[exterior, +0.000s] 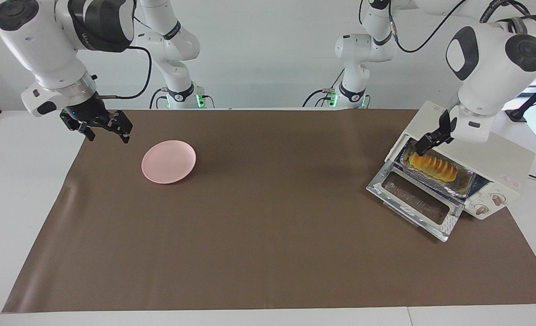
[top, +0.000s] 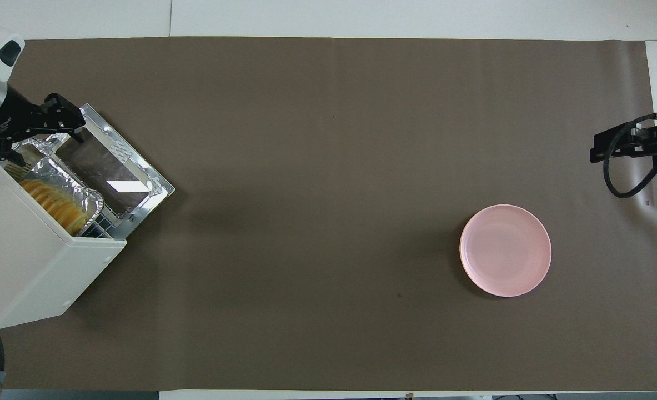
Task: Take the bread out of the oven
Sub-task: 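Reach into the oven and grasp the foil tray with the left gripper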
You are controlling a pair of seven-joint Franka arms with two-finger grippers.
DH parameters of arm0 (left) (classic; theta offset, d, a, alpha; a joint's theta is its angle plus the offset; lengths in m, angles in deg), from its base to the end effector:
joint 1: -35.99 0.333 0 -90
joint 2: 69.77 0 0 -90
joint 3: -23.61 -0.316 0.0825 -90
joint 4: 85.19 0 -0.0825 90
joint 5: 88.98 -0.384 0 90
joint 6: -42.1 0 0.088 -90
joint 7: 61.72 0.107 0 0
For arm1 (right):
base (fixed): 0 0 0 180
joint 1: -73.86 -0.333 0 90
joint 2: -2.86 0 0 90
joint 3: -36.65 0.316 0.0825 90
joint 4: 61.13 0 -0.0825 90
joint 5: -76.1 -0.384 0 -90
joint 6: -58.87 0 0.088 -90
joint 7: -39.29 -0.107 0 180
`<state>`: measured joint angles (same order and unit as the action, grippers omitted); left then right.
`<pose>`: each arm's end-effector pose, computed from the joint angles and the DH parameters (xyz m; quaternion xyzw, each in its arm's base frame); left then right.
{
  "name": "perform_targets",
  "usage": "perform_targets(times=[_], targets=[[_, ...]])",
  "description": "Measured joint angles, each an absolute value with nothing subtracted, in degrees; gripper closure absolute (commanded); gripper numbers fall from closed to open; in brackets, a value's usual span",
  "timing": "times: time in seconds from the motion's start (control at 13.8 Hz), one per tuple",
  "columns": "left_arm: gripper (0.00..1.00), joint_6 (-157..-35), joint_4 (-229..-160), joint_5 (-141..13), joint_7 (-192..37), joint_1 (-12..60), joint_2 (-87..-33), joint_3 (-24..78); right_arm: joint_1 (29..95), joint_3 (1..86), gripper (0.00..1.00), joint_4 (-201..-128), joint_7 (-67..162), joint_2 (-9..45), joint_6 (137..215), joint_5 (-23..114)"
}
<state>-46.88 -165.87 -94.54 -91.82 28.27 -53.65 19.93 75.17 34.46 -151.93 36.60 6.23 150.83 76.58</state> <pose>0.6295 -0.0391 0.5332 -0.9711 -0.2216 0.0479 0.0748 0.5726 -0.0353 0.5877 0.9984 -0.0537 -0.0193 0.0052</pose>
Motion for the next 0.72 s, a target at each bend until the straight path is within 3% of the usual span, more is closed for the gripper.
perform_targets(times=[0.36,0.72], targets=[[0.0,-54.6,-167.0,-97.8,-107.8,27.3,-48.9,19.8,75.2,34.5,0.0,-151.9,36.6,6.2,150.8,76.6],[0.0,-59.9,-173.6,-102.9,-117.3,27.2,-48.6,19.6,75.2,34.5,0.0,-151.9,36.6,6.2,150.8,76.6]])
